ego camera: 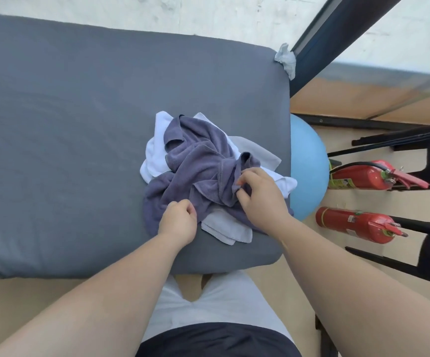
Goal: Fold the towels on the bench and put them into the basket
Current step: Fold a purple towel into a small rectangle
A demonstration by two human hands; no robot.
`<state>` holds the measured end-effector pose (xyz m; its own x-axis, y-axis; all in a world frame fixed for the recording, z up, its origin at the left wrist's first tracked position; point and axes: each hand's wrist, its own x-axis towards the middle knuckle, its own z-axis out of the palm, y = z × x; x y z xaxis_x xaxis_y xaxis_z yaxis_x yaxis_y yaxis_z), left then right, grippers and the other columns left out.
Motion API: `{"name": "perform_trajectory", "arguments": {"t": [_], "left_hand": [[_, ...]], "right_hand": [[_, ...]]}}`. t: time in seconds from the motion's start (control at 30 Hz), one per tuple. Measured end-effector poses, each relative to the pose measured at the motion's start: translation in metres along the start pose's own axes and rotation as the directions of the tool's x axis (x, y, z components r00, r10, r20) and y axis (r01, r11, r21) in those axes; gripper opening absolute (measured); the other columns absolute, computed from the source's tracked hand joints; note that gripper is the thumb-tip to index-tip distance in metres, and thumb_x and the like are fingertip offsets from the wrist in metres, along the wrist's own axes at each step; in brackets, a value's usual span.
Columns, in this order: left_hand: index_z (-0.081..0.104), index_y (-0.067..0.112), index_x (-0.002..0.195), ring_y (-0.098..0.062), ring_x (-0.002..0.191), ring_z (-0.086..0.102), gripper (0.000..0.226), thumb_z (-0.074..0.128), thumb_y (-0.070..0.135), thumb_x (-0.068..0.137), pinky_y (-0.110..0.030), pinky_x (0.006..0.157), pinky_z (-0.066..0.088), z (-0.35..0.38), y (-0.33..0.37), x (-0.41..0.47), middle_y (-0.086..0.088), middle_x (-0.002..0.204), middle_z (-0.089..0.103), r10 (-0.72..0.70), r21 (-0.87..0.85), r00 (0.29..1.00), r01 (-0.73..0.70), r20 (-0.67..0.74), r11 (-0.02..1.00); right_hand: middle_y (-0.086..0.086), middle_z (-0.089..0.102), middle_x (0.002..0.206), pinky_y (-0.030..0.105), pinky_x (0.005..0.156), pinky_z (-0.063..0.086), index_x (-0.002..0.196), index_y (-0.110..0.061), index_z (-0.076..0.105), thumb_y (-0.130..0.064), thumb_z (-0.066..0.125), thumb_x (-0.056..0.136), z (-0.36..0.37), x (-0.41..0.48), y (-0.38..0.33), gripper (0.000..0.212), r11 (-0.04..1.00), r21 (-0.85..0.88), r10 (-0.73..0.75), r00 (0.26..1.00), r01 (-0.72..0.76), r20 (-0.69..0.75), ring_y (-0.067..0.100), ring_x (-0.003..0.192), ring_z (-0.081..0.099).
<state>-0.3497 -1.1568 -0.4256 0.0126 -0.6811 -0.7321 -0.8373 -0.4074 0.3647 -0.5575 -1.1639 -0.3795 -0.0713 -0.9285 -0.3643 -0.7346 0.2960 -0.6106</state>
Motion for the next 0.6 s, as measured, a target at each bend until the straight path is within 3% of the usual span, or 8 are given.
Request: {"name": "perform_trajectory", "arguments": {"t": [0.1, 0.13, 0.23, 0.4, 0.43, 0.5, 0.57, 0.6], "left_hand": [[0.054, 0.020, 0.092, -0.023, 0.086, 0.056, 0.005, 0.053, 0.024, 0.095, -0.039, 0.075, 0.051, -0.011, 0.002, -0.012, 0.001, 0.093, 0.062, 0.007, -0.075, 0.998, -0.002, 0.064, 0.997], [0.054, 0.022, 0.102, -0.022, 0.092, 0.058, 0.014, 0.058, 0.032, 0.093, -0.039, 0.083, 0.052, -0.015, 0.002, -0.016, 0.004, 0.099, 0.062, -0.014, -0.123, 0.997, 0.024, 0.082, 0.992], [0.036, 0.024, 0.144, -0.024, 0.116, 0.056, 0.068, 0.069, 0.041, 0.087, -0.035, 0.094, 0.048, -0.023, 0.010, -0.026, 0.002, 0.131, 0.054, -0.014, -0.248, 0.996, 0.035, 0.083, 0.968], [0.031, 0.037, 0.149, -0.023, 0.129, 0.048, 0.098, 0.080, 0.050, 0.065, -0.039, 0.101, 0.047, -0.033, 0.040, -0.047, 0.004, 0.139, 0.043, 0.237, -0.150, 0.970, -0.243, -0.057, 0.958], [0.027, 0.039, 0.149, -0.023, 0.133, 0.044, 0.105, 0.080, 0.056, 0.061, -0.042, 0.105, 0.045, -0.036, 0.048, -0.052, 0.002, 0.144, 0.039, 0.238, -0.138, 0.964, -0.254, -0.122, 0.957], [0.015, 0.047, 0.150, -0.019, 0.142, 0.031, 0.113, 0.079, 0.062, 0.058, -0.042, 0.112, 0.037, -0.047, 0.065, -0.063, 0.003, 0.155, 0.027, 0.236, -0.171, 0.944, -0.278, -0.232, 0.945], [0.017, 0.055, 0.145, -0.013, 0.145, 0.026, 0.101, 0.076, 0.060, 0.064, -0.036, 0.114, 0.029, -0.065, 0.086, -0.079, 0.007, 0.160, 0.021, 0.346, -0.224, 0.923, -0.378, -0.171, 0.898], [0.032, 0.050, 0.141, -0.012, 0.140, 0.035, 0.082, 0.074, 0.054, 0.071, -0.033, 0.112, 0.030, -0.073, 0.097, -0.083, 0.002, 0.154, 0.035, 0.464, -0.271, 0.880, -0.473, -0.100, 0.838]], "right_hand": [[-0.002, 0.058, 0.110, 0.015, 0.085, 0.036, 0.091, -0.014, 0.067, -0.012, 0.064, 0.092, -0.020, -0.014, -0.011, 0.003, 0.999, 0.033, 0.025, 1.000, -0.024, -0.010, 0.016, 0.101, 0.053], [-0.001, 0.058, 0.108, 0.011, 0.081, 0.034, 0.090, -0.015, 0.064, -0.010, 0.064, 0.092, -0.029, -0.018, -0.018, 0.006, 0.998, 0.063, 0.026, 1.000, -0.025, -0.015, 0.013, 0.096, 0.052], [-0.004, 0.055, 0.106, 0.019, 0.082, 0.039, 0.090, -0.023, 0.056, -0.007, 0.061, 0.093, -0.058, -0.035, -0.037, 0.017, 0.985, 0.170, -0.010, 0.999, 0.019, -0.051, 0.007, 0.091, 0.050], [-0.002, 0.046, 0.140, 0.030, 0.105, 0.032, 0.089, -0.026, 0.063, -0.026, 0.066, 0.092, -0.108, -0.062, -0.062, 0.005, 0.981, -0.066, -0.193, 0.956, 0.183, -0.220, 0.016, 0.129, 0.040], [-0.007, 0.050, 0.137, 0.031, 0.105, 0.034, 0.087, -0.028, 0.061, -0.024, 0.066, 0.094, -0.117, -0.066, -0.068, 0.009, 0.977, -0.036, -0.215, 0.953, 0.212, -0.215, 0.013, 0.128, 0.043], [-0.022, 0.061, 0.109, 0.033, 0.095, 0.043, 0.085, -0.031, 0.052, -0.022, 0.061, 0.097, -0.135, -0.077, -0.085, 0.017, 0.962, 0.186, -0.179, 0.976, 0.200, -0.124, 0.002, 0.108, 0.055], [-0.017, 0.061, 0.082, 0.040, 0.083, 0.048, 0.086, -0.024, 0.051, -0.027, 0.055, 0.098, -0.147, -0.087, -0.096, 0.013, 0.890, 0.434, -0.144, 0.989, 0.136, -0.013, 0.008, 0.084, 0.057], [-0.009, 0.061, 0.079, 0.046, 0.082, 0.049, 0.087, -0.022, 0.052, -0.030, 0.052, 0.097, -0.151, -0.091, -0.100, 0.012, 0.851, 0.512, -0.147, 0.989, 0.122, 0.009, 0.014, 0.081, 0.057]]}}
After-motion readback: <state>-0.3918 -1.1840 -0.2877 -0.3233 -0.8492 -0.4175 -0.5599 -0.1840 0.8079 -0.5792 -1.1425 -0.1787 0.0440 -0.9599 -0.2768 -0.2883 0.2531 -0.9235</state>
